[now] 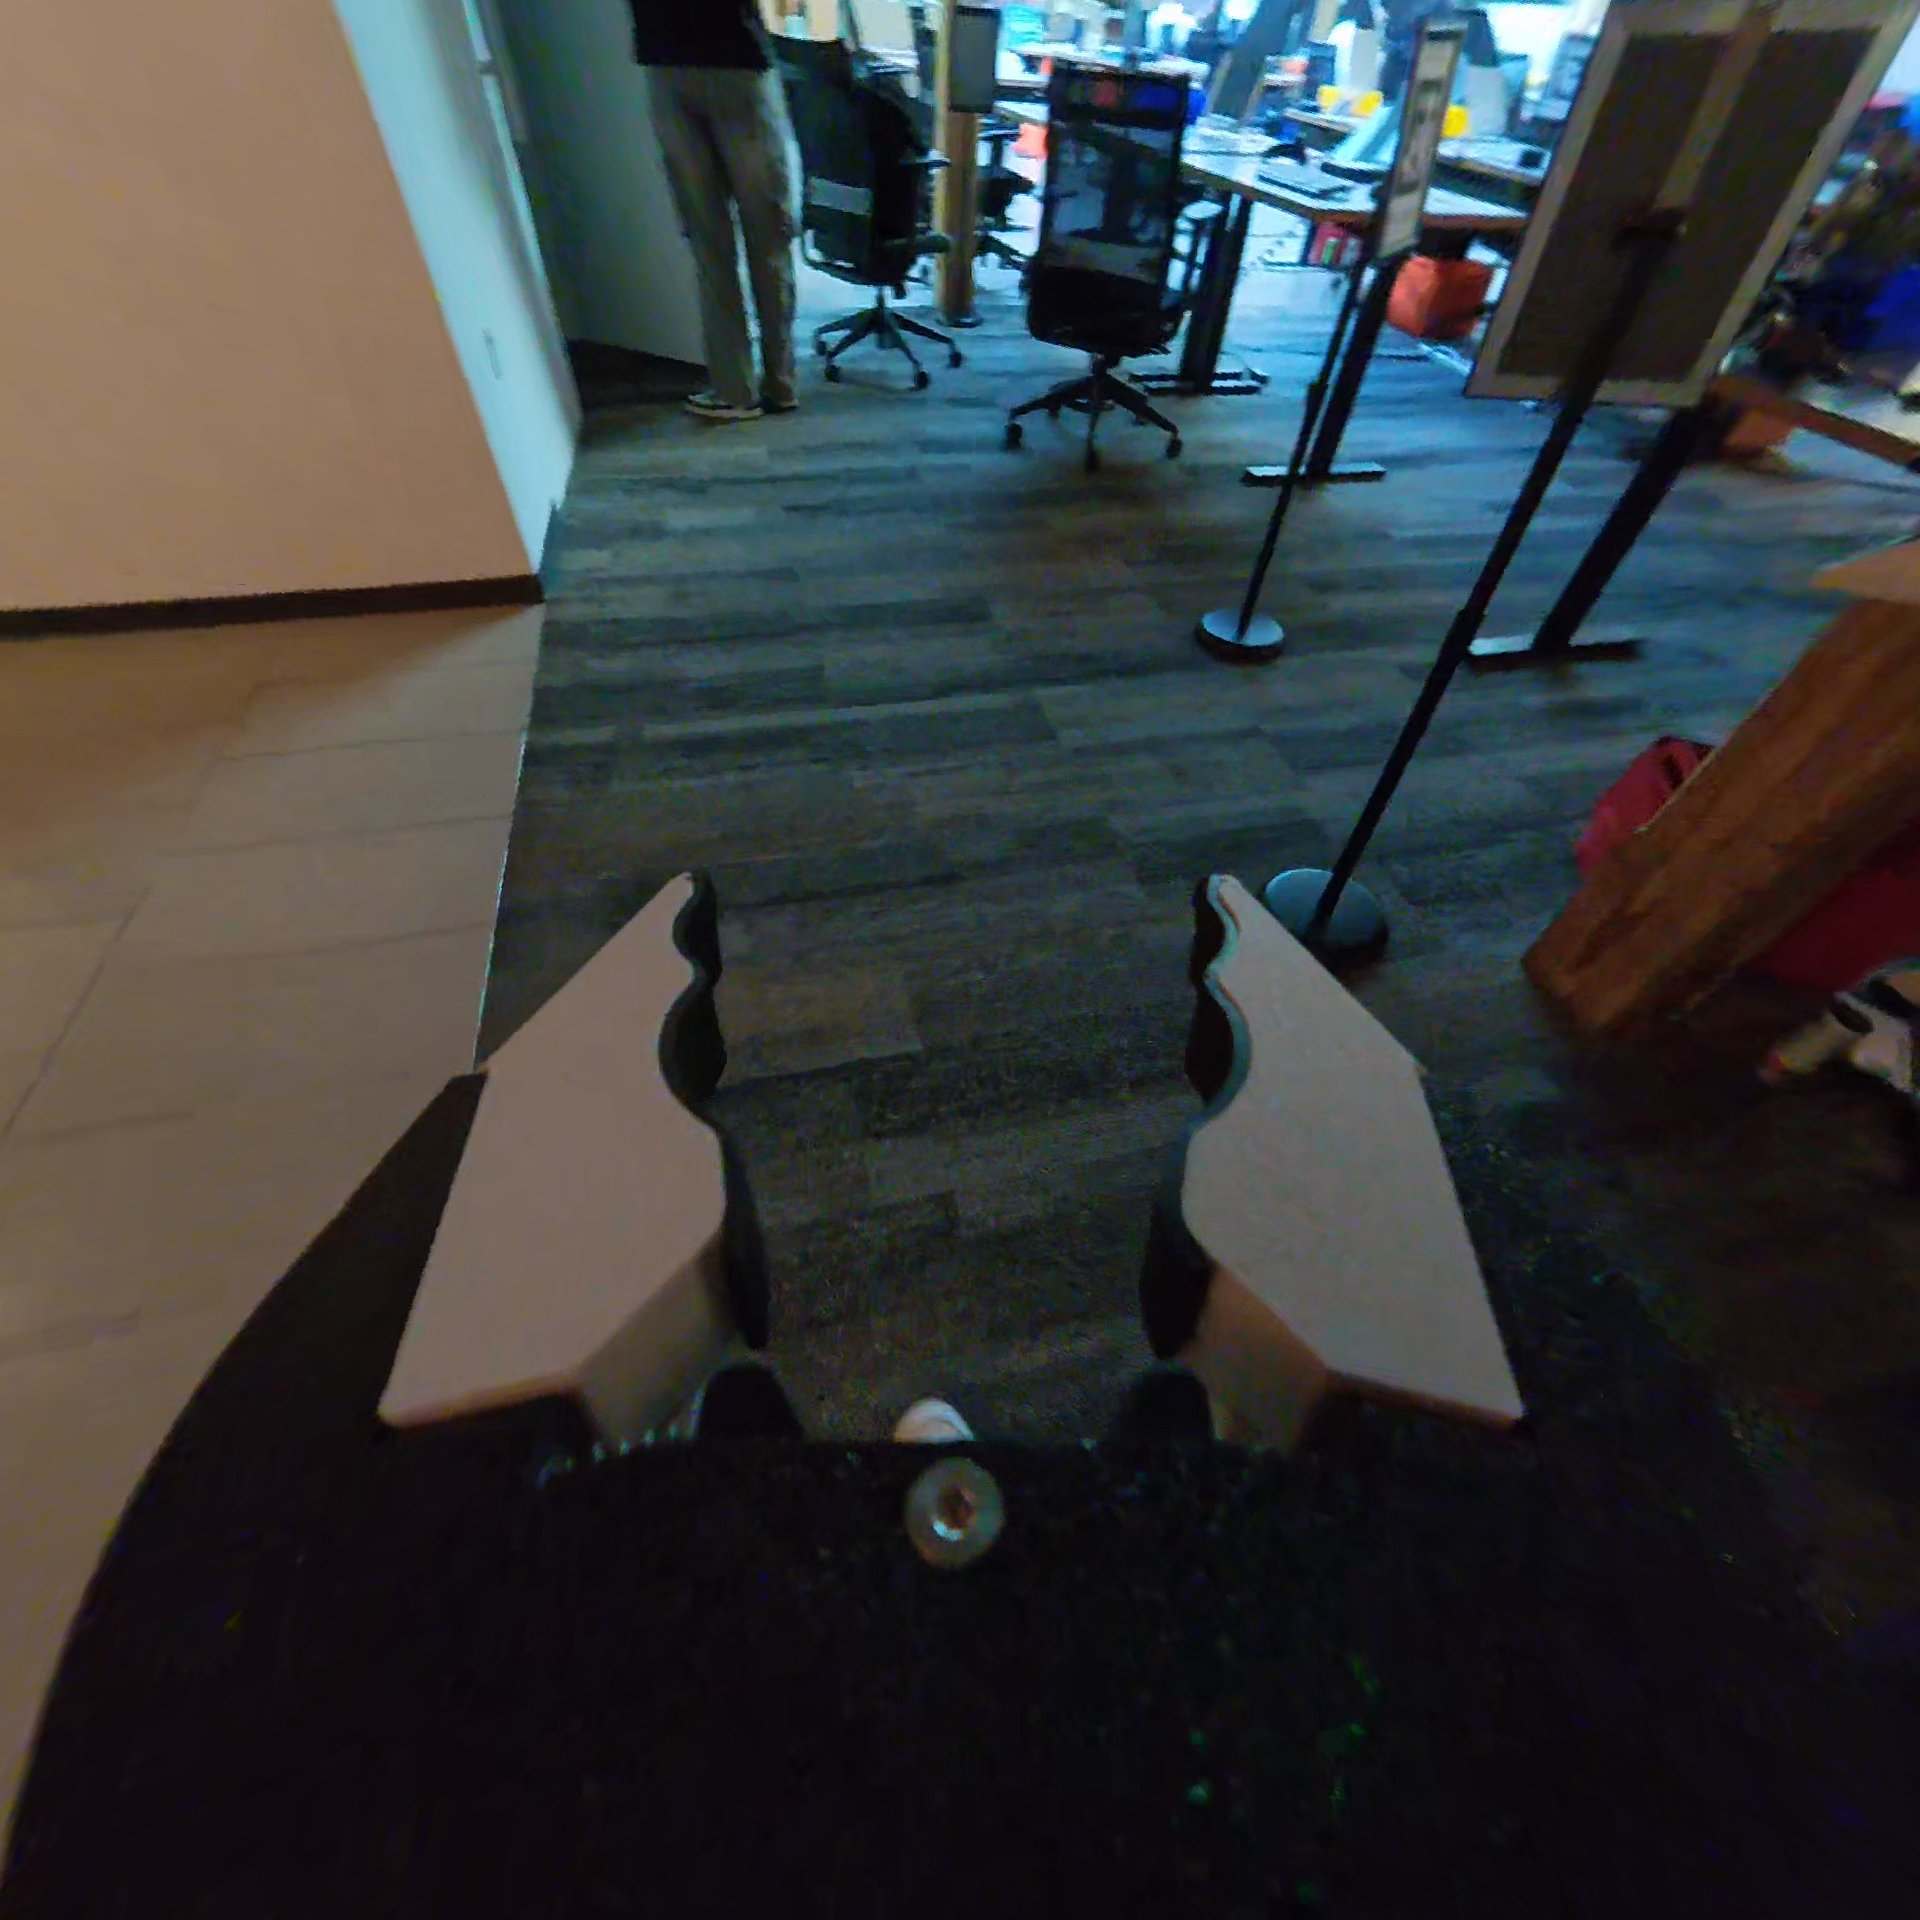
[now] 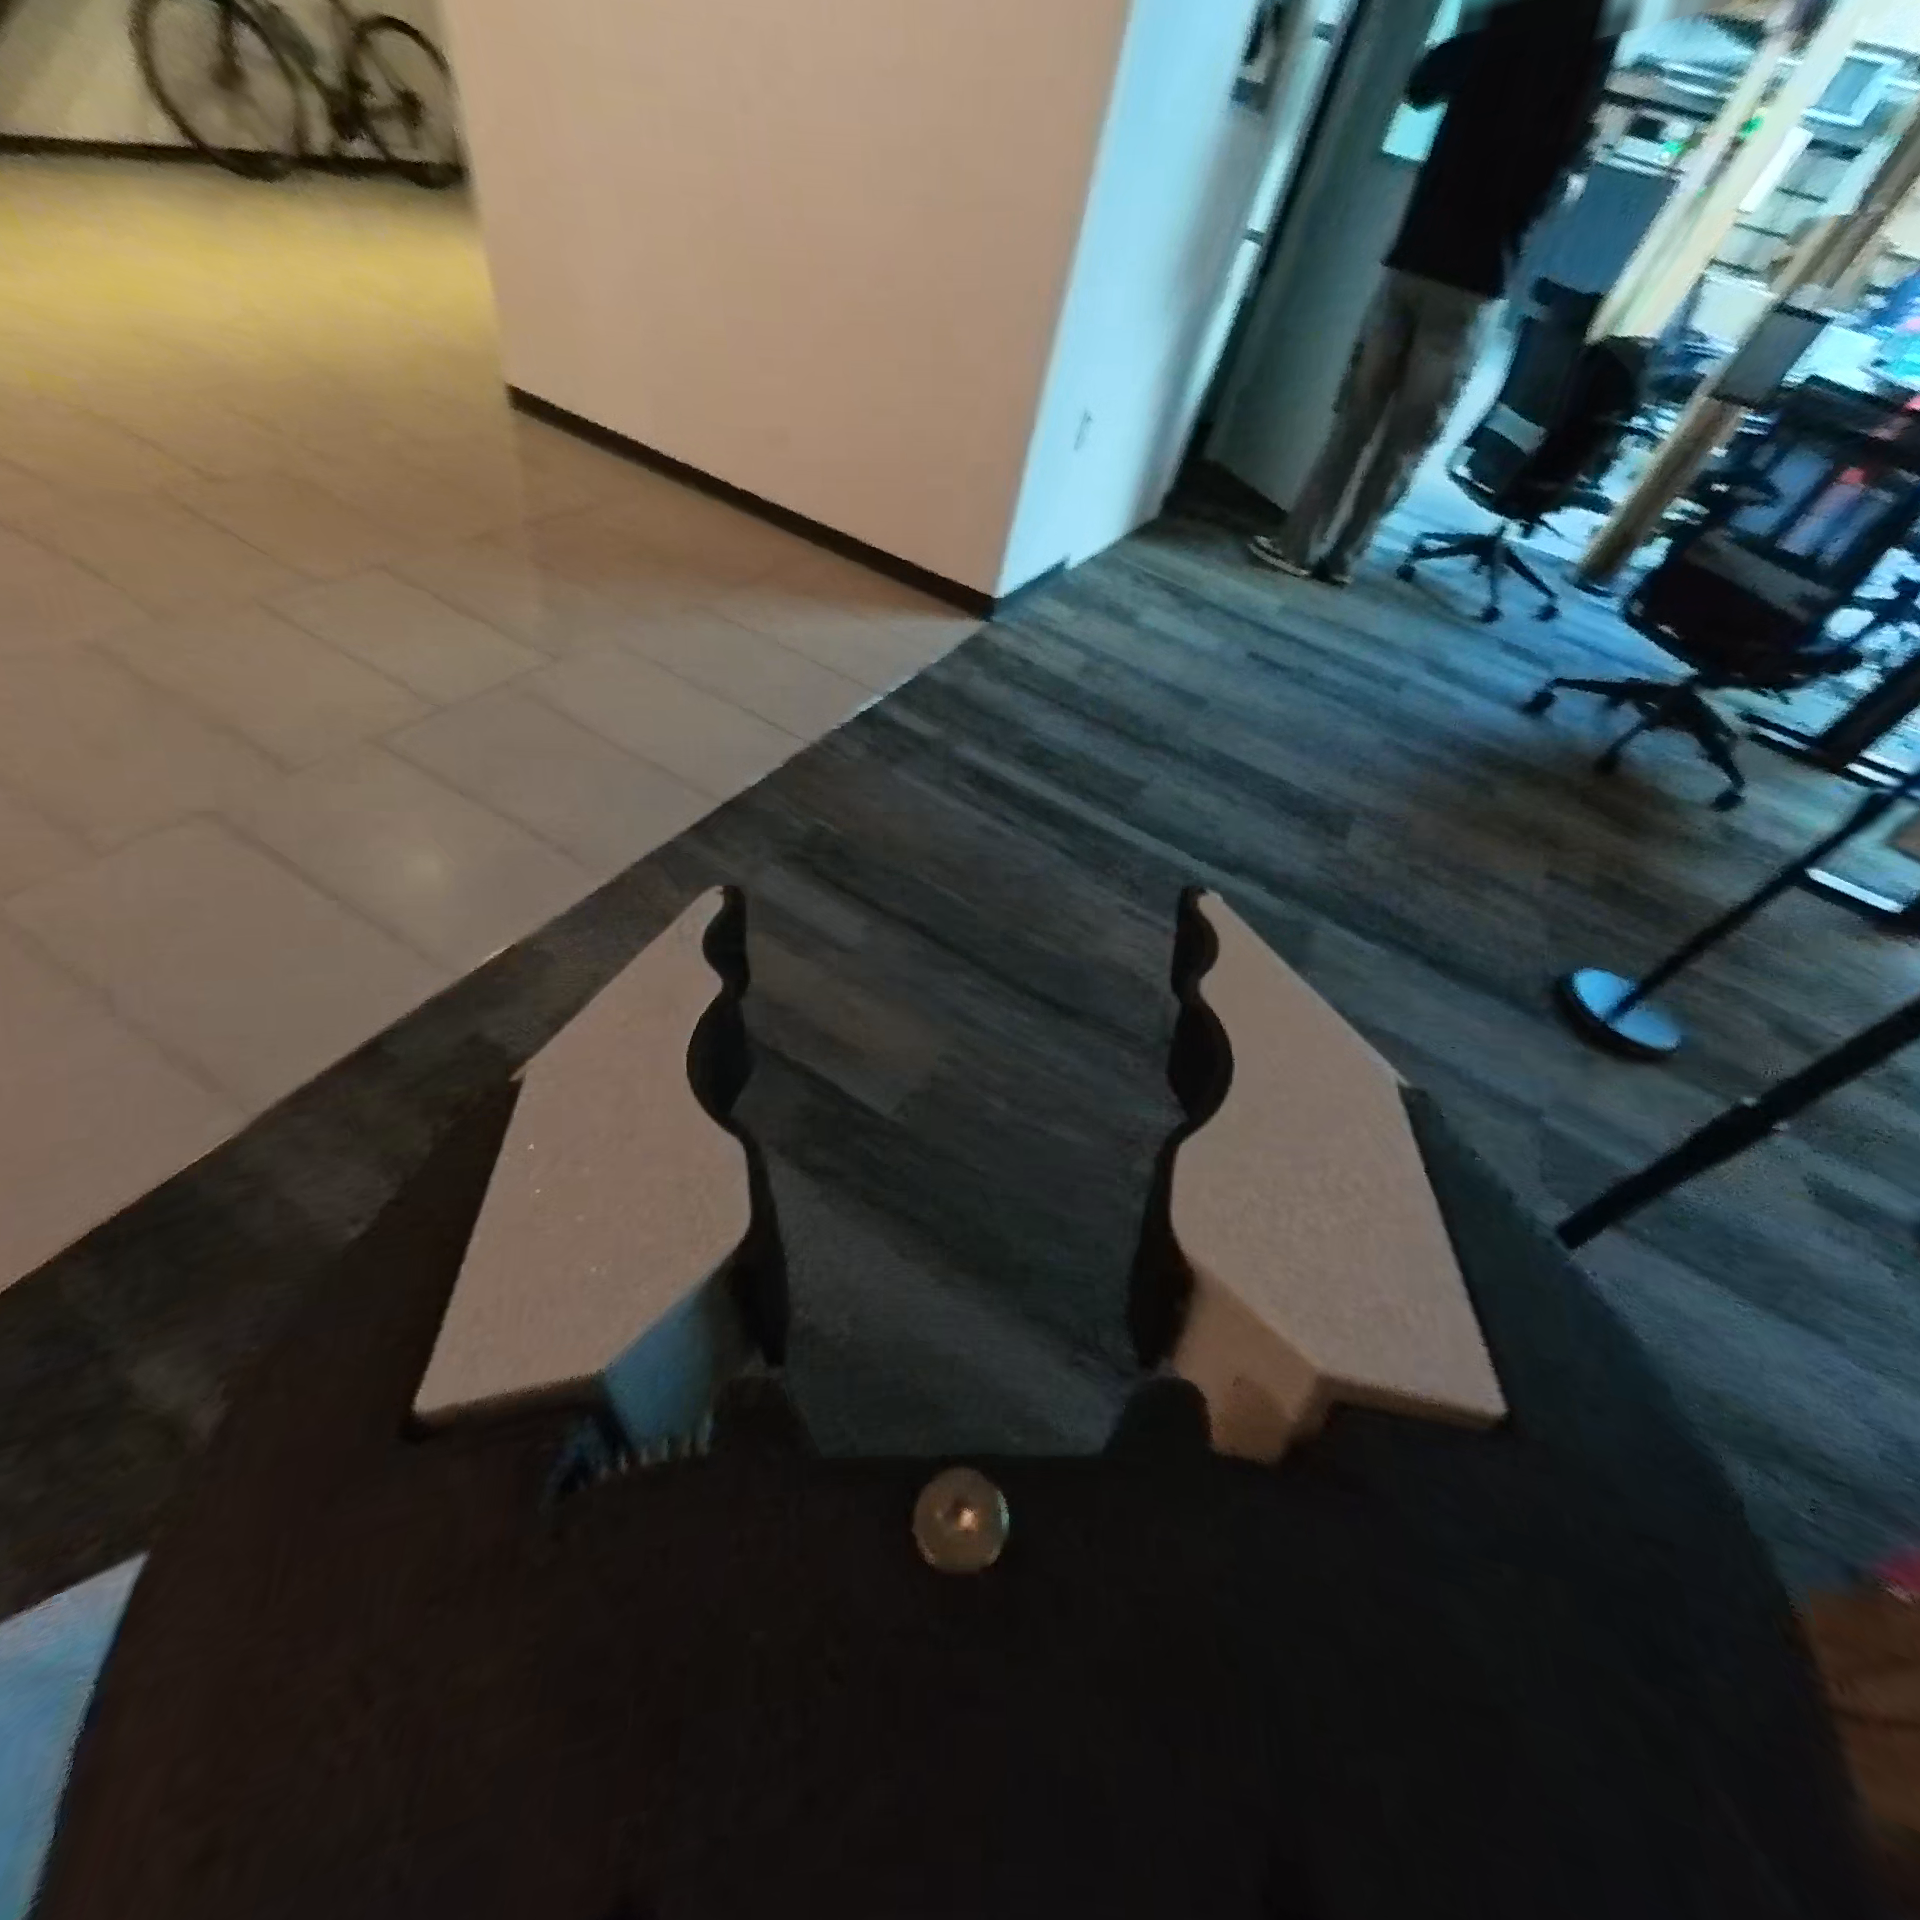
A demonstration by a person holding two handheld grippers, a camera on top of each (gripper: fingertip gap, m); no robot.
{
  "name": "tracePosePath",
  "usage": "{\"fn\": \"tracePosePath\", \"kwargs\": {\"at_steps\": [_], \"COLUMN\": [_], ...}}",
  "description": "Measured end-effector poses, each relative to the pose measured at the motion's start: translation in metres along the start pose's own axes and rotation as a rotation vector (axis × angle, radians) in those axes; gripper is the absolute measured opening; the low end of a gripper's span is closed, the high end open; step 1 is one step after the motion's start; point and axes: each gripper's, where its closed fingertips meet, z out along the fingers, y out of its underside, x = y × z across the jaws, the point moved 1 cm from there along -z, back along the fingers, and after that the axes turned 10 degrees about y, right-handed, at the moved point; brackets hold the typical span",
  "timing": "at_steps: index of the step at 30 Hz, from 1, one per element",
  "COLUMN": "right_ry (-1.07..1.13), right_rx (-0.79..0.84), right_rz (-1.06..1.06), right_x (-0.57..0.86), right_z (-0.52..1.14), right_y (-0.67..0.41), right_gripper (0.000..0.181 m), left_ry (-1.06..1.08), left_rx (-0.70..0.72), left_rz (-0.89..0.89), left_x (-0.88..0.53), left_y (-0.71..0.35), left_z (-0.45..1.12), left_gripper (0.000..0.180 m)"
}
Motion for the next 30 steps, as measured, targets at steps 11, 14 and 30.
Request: {"fn": "tracePosePath", "kwargs": {"at_steps": [11,14,30], "right_ry": [0.297,0.366,0.447], "right_rx": [-0.08,-0.105,-0.126], "right_rz": [0.109,0.142,0.24], "right_x": [0.055,0.074,0.237], "right_z": [0.176,0.198,0.491], "right_y": [-0.042,-0.036,-0.03], "right_gripper": [0.078,0.074,0.074], "left_ry": [0.287,0.341,0.385], "left_rx": [0.025,0.021,0.008], "left_rz": [0.058,0.069,0.107], "left_x": [-0.13,-0.146,-0.208], "left_y": [-0.119,-0.139,-0.231], "left_z": [0.204,0.251,0.556], "left_gripper": [0.086,0.085,0.078]}}
